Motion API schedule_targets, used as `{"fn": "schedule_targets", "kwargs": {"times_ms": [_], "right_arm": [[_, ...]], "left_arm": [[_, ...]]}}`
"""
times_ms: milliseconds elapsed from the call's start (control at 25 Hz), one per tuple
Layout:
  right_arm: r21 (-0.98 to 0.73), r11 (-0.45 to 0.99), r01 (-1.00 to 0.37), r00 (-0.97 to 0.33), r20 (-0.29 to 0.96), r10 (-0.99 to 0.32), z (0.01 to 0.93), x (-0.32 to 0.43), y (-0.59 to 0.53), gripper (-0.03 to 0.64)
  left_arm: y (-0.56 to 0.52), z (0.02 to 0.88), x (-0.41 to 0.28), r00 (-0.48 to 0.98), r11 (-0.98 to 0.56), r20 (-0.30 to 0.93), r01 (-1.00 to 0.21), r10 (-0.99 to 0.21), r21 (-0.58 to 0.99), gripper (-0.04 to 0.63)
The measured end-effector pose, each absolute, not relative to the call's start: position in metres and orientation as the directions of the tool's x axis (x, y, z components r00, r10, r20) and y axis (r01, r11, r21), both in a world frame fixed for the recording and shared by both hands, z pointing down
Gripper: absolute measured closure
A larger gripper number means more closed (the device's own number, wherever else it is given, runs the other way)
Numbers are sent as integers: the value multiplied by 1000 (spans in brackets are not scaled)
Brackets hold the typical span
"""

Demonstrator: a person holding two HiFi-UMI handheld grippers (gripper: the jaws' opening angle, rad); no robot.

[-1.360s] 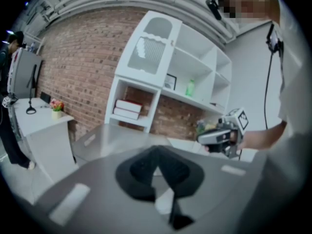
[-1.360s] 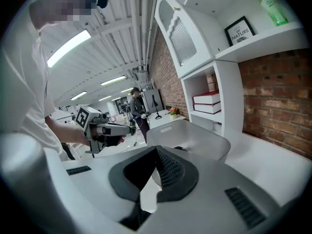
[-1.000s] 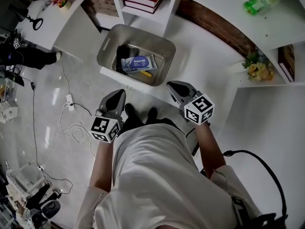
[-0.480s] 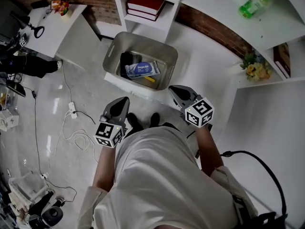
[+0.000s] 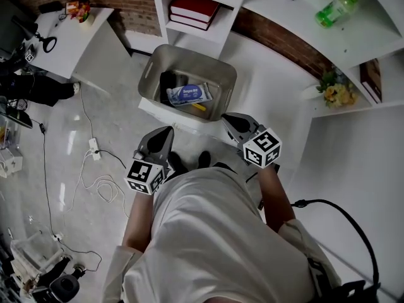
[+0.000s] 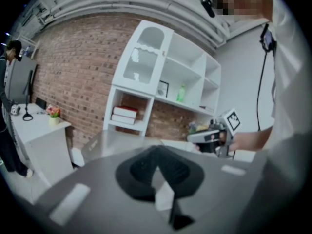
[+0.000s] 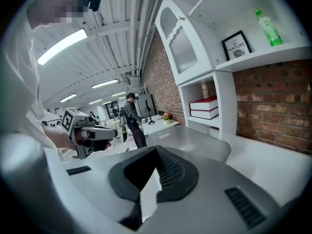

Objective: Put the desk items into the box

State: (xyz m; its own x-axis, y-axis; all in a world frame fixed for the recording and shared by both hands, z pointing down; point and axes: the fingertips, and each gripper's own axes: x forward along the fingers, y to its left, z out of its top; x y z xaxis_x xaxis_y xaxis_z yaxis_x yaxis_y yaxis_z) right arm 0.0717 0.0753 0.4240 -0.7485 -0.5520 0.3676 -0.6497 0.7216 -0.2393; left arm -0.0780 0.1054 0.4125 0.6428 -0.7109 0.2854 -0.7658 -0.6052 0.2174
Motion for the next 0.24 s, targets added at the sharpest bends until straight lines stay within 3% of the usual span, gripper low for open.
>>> {"fn": "schedule_targets", "kwargs": {"times_ms": [240], "right_arm": [[-237, 719, -653, -746, 367, -556, 424, 65, 73, 615]], "left_arm": [[103, 413, -85, 649, -610, 284, -761, -706, 220, 592]]}}
